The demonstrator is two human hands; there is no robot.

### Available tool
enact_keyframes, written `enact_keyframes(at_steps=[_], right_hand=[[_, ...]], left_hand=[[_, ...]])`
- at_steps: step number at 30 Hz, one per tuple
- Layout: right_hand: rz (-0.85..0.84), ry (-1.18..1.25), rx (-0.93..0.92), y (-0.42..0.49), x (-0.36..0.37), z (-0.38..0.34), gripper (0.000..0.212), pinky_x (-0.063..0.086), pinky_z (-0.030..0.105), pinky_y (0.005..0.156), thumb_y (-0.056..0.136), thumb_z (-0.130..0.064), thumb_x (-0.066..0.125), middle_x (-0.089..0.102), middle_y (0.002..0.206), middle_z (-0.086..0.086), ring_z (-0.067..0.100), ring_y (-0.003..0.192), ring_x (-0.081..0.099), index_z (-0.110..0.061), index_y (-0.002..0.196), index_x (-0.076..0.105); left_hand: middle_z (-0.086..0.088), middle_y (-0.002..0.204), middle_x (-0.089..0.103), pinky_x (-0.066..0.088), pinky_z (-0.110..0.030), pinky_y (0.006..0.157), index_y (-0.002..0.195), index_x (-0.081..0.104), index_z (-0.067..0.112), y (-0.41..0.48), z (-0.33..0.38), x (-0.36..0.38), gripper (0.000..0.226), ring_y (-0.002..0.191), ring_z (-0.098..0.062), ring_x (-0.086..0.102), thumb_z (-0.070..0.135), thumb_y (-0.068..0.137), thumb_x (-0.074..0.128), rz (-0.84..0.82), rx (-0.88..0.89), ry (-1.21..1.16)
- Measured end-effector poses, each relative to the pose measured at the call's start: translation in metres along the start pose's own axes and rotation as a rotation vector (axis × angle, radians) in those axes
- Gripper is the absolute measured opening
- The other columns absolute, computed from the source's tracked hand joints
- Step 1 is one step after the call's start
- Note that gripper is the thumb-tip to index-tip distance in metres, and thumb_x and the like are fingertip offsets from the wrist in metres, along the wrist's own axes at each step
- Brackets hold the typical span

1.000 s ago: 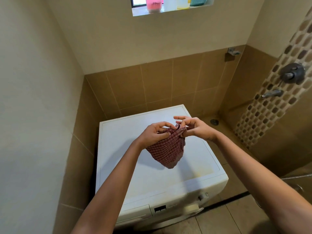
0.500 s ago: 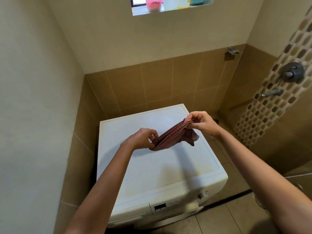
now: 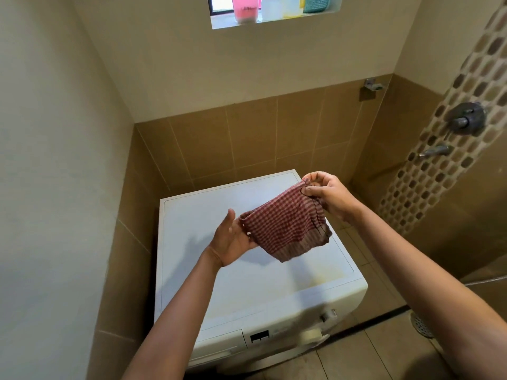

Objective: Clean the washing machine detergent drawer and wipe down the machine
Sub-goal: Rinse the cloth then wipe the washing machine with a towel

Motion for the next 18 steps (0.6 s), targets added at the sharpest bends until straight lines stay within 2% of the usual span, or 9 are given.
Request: enact_keyframes(at_steps=[1,3,5,6,8,10,12,15,18], right_hand=[[0.009,-0.005,0.016,-0.001,0.000,-0.001,0.016,0.054,0.028,0.068,0.090,0.002,0.058,0.064,0.092,0.010,0.020,0.083,0.065,-0.006,0.104,0.057],[0.006,-0.050,0.024,-0.004,-0.004,-0.008,0.017,0.056,0.025,0.063,0.088,0.000,0.061,0.063,0.095,0.010,0.020,0.086,0.064,-0.007,0.103,0.058],[0.007,-0.066,0.011,-0.005,-0.009,-0.020,0.019,0.056,0.024,0.061,0.087,-0.003,0.063,0.064,0.095,0.008,0.017,0.084,0.065,-0.008,0.105,0.058],[0.021,-0.014,0.011,-0.005,-0.011,-0.026,0.019,0.056,0.024,0.064,0.088,-0.006,0.063,0.065,0.095,0.008,0.016,0.081,0.066,-0.008,0.105,0.059],[0.035,0.185,0.107,-0.001,-0.012,-0.027,0.024,0.056,0.025,0.067,0.088,-0.024,0.063,0.066,0.096,0.009,0.015,0.081,0.066,-0.008,0.106,0.060],[-0.033,0.223,0.331,-0.001,-0.006,-0.004,0.056,0.059,0.028,0.067,0.079,-0.055,0.057,0.068,0.099,0.013,0.020,0.088,0.066,-0.008,0.108,0.062],[-0.168,0.170,0.569,-0.007,-0.001,0.036,0.069,0.058,0.029,0.065,0.069,-0.065,0.060,0.069,0.093,0.013,0.021,0.084,0.066,-0.005,0.103,0.063],[-0.331,0.170,0.755,-0.014,-0.004,0.086,0.068,0.058,0.030,0.074,0.056,-0.037,0.091,0.069,0.094,0.012,0.020,0.082,0.068,0.000,0.106,0.061],[-0.292,0.170,0.770,-0.020,-0.006,0.099,0.058,0.059,0.034,0.075,0.072,-0.013,0.079,0.066,0.104,0.016,0.024,0.090,0.068,0.004,0.120,0.053]], left_hand=[[-0.012,0.131,0.060,0.049,-0.051,0.097,0.128,0.057,0.018,0.000,-0.002,0.000,0.086,0.120,-0.032,0.057,0.057,0.057,0.083,0.014,0.003,0.066],[-0.010,0.127,0.061,0.054,-0.045,0.089,0.131,0.050,0.020,-0.003,0.002,0.001,0.074,0.120,-0.032,0.057,0.031,0.067,0.086,0.064,-0.013,0.247],[-0.010,0.124,0.063,0.056,-0.040,0.087,0.132,0.049,0.013,-0.005,0.018,0.006,0.052,0.118,-0.030,0.060,0.005,0.085,0.069,0.081,0.001,0.304],[-0.010,0.121,0.065,0.056,-0.036,0.085,0.130,0.051,0.010,-0.003,0.029,0.009,0.041,0.113,-0.028,0.062,0.004,0.091,0.060,0.094,0.052,0.291],[-0.011,0.114,0.066,0.055,-0.033,0.085,0.122,0.057,0.009,0.002,0.044,0.013,0.030,0.106,-0.024,0.062,0.026,0.099,0.048,0.175,0.118,0.220],[-0.011,0.118,0.064,0.052,-0.037,0.092,0.124,0.058,0.010,0.009,0.039,0.014,0.055,0.109,-0.025,0.060,0.054,0.098,0.038,0.219,0.011,0.184],[-0.013,0.121,0.063,0.052,-0.041,0.093,0.129,0.058,0.011,0.013,0.020,0.010,0.062,0.111,-0.027,0.060,0.059,0.092,0.047,0.179,-0.108,0.288],[-0.019,0.118,0.064,0.055,-0.040,0.085,0.125,0.060,0.003,0.012,-0.005,-0.004,0.042,0.108,-0.028,0.062,0.033,0.097,0.054,0.174,-0.174,0.391],[-0.014,0.113,0.068,0.056,-0.039,0.085,0.121,0.062,0.003,0.010,-0.014,-0.013,0.031,0.107,-0.027,0.064,0.021,0.100,0.049,0.241,-0.170,0.368]])
Point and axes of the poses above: each hand's wrist, its own y-axis towards the middle knuckle, its own x-axis out of the palm, z = x × y, the point moved 4 cm from there along y, towards the middle knuckle
